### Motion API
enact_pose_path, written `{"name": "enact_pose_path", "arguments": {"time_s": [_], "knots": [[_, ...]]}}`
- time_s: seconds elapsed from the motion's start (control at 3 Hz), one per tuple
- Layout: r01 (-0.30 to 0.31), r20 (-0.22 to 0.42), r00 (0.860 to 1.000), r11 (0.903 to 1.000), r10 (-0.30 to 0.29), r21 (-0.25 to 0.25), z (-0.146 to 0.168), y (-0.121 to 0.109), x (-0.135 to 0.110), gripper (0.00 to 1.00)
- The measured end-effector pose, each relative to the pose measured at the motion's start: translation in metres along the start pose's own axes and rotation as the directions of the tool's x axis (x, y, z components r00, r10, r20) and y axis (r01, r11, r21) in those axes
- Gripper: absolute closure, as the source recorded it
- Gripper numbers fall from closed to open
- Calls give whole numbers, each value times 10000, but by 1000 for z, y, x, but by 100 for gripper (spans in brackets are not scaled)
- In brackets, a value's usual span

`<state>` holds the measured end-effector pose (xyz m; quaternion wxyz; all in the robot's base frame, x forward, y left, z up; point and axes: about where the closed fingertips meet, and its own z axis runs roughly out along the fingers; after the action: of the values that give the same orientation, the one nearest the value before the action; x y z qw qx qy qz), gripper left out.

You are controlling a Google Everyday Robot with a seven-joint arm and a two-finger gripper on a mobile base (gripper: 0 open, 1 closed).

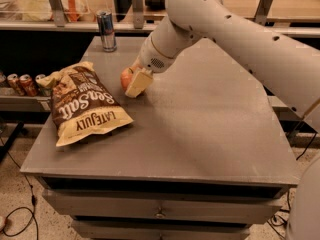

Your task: Move apple near brown chip bag

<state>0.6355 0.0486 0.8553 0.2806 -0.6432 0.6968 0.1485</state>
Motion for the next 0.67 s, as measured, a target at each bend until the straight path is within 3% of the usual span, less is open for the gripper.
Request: {"name": "enact_pose_path", "arguments": {"time_s": [0.33,0.67], "knots": [[-14,-7,10000,10000,14,-86,-1,1,0,0],[43,-75,10000,9999,-44,-132,-5,2,1,0]]}}
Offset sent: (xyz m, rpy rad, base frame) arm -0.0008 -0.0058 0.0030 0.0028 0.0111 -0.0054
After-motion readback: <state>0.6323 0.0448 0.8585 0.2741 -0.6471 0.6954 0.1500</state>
